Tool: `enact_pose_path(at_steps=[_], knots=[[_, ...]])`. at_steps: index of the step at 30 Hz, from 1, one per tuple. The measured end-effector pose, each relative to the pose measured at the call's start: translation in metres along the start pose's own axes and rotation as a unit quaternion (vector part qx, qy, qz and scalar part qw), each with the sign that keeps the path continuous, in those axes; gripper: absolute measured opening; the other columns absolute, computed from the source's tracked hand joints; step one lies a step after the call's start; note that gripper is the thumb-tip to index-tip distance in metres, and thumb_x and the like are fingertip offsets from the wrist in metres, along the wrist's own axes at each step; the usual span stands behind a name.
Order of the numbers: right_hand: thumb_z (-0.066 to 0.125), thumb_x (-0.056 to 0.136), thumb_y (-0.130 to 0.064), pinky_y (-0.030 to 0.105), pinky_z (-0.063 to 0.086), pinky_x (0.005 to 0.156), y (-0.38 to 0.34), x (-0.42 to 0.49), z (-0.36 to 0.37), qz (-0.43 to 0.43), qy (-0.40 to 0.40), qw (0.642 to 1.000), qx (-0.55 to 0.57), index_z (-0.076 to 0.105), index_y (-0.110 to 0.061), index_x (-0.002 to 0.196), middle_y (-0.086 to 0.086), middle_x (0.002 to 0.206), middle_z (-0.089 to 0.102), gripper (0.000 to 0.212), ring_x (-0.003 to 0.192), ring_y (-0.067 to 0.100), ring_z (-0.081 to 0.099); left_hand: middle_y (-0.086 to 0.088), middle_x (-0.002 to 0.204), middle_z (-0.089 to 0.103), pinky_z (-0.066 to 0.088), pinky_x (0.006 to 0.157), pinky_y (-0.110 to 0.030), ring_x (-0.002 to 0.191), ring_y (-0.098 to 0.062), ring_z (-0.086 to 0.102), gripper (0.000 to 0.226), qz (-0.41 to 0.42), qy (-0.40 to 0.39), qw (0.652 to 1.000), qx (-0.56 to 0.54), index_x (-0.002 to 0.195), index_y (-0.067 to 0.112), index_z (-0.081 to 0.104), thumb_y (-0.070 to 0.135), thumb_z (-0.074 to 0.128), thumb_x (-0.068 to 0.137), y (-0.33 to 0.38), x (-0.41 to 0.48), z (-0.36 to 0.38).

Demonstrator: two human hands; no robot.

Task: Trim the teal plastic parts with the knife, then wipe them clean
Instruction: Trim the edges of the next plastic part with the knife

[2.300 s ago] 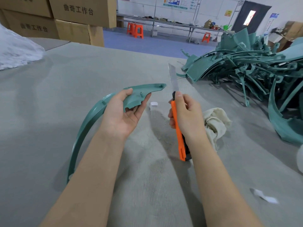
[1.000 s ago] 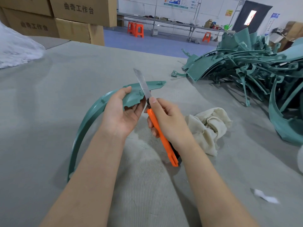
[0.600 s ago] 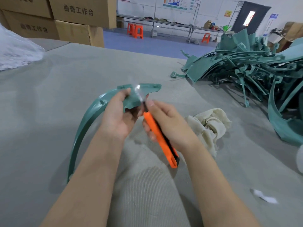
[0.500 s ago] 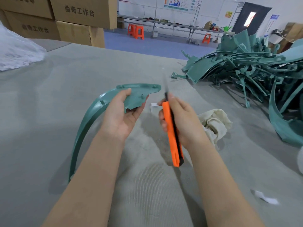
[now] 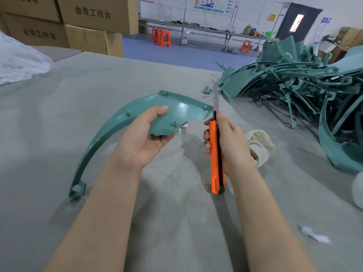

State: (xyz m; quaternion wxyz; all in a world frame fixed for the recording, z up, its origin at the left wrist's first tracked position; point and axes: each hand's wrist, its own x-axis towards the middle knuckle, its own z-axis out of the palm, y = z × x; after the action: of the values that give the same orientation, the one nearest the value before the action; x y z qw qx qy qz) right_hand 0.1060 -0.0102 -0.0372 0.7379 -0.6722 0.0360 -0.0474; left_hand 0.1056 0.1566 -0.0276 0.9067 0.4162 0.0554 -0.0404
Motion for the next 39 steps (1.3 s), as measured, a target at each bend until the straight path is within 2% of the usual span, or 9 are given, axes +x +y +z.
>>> enact_pose_path(at_steps=[7,11,14,18,24,26,28,32,39], knots=[[0.042,0.101,-0.044,0.023,0.044,0.043,0.0,0.001,-0.001,-0.009,0.001,1.0,-0.005,0.061,-0.011,0.085,0.002,0.056,0.056,0.041,0.043,0.012,0.049,-0.009,0.1,0.07,0.05,0.049,-0.018,0.113,-0.033,0.063,0.016,0.0,-0.005,1.0,-0.01,0.104,0.01,0.064,0.011,0.062,0.087,0.001,0.002,-0.002],[0.042,0.101,-0.044,0.023,0.043,0.042,0.001,0.001,0.0,-0.018,-0.004,1.0,0.001,0.06,-0.012,0.083,0.001,0.054,0.056,0.041,0.042,0.011,0.048,-0.009,0.096,0.073,0.05,0.048,-0.018,0.097,-0.032,0.069,0.016,0.003,-0.019,1.0,-0.024,0.103,0.009,0.064,0.011,0.061,0.087,0.003,0.0,-0.002],[0.043,0.101,-0.044,0.022,0.041,0.041,0.002,0.0,0.004,-0.023,-0.027,0.999,-0.002,0.061,-0.013,0.08,0.001,0.054,0.055,0.041,0.041,0.012,0.047,-0.009,0.098,0.073,0.05,0.049,-0.018,0.098,-0.031,0.069,0.015,0.012,-0.013,0.999,-0.032,0.103,0.009,0.064,0.01,0.061,0.088,0.003,-0.001,-0.001],[0.043,0.101,-0.044,0.021,0.041,0.041,0.001,-0.003,0.009,-0.03,-0.064,0.997,-0.011,0.061,-0.014,0.079,0.002,0.055,0.056,0.041,0.04,0.012,0.046,-0.007,0.093,0.074,0.05,0.048,-0.017,0.085,-0.029,0.073,0.012,0.023,-0.011,0.998,-0.056,0.1,0.009,0.064,0.009,0.06,0.089,0.006,-0.002,-0.001],[0.042,0.102,-0.038,0.021,0.039,0.041,0.001,-0.011,0.016,-0.079,-0.173,0.98,-0.049,0.061,-0.01,0.086,0.005,0.058,0.054,0.038,0.04,0.011,0.046,-0.01,0.107,0.07,0.05,0.048,-0.017,0.103,-0.028,0.067,0.019,0.025,-0.009,0.999,-0.019,0.107,0.008,0.064,0.013,0.058,0.09,0.005,-0.001,-0.002],[0.041,0.102,-0.038,0.021,0.039,0.042,-0.001,-0.011,0.014,-0.081,-0.153,0.985,-0.018,0.061,-0.011,0.084,0.004,0.057,0.054,0.038,0.04,0.011,0.045,-0.009,0.104,0.071,0.05,0.048,-0.017,0.097,-0.027,0.07,0.018,0.025,-0.013,0.999,-0.026,0.106,0.008,0.064,0.012,0.058,0.09,0.007,-0.002,-0.002],[0.042,0.102,-0.039,0.022,0.04,0.042,-0.003,-0.009,0.008,-0.064,-0.094,0.994,0.001,0.061,-0.012,0.083,0.003,0.056,0.054,0.038,0.04,0.012,0.045,-0.008,0.098,0.073,0.05,0.047,-0.017,0.087,-0.027,0.073,0.015,0.023,-0.013,0.999,-0.044,0.104,0.009,0.064,0.01,0.059,0.09,0.008,-0.004,-0.002],[0.043,0.101,-0.042,0.022,0.042,0.041,-0.002,-0.003,0.0,-0.029,0.005,0.999,-0.03,0.061,-0.011,0.085,0.001,0.054,0.055,0.039,0.042,0.011,0.047,-0.008,0.094,0.075,0.049,0.045,-0.016,0.083,-0.028,0.073,0.011,0.02,-0.019,0.998,-0.052,0.099,0.01,0.064,0.009,0.059,0.089,0.01,-0.007,-0.002],[0.043,0.101,-0.041,0.022,0.042,0.041,-0.001,-0.003,0.004,-0.032,-0.011,0.999,-0.036,0.061,-0.012,0.082,0.002,0.054,0.055,0.039,0.041,0.011,0.047,-0.007,0.095,0.074,0.048,0.043,-0.016,0.083,-0.028,0.073,0.014,0.015,-0.025,0.998,-0.051,0.102,0.01,0.063,0.011,0.059,0.089,0.012,-0.009,-0.001]])
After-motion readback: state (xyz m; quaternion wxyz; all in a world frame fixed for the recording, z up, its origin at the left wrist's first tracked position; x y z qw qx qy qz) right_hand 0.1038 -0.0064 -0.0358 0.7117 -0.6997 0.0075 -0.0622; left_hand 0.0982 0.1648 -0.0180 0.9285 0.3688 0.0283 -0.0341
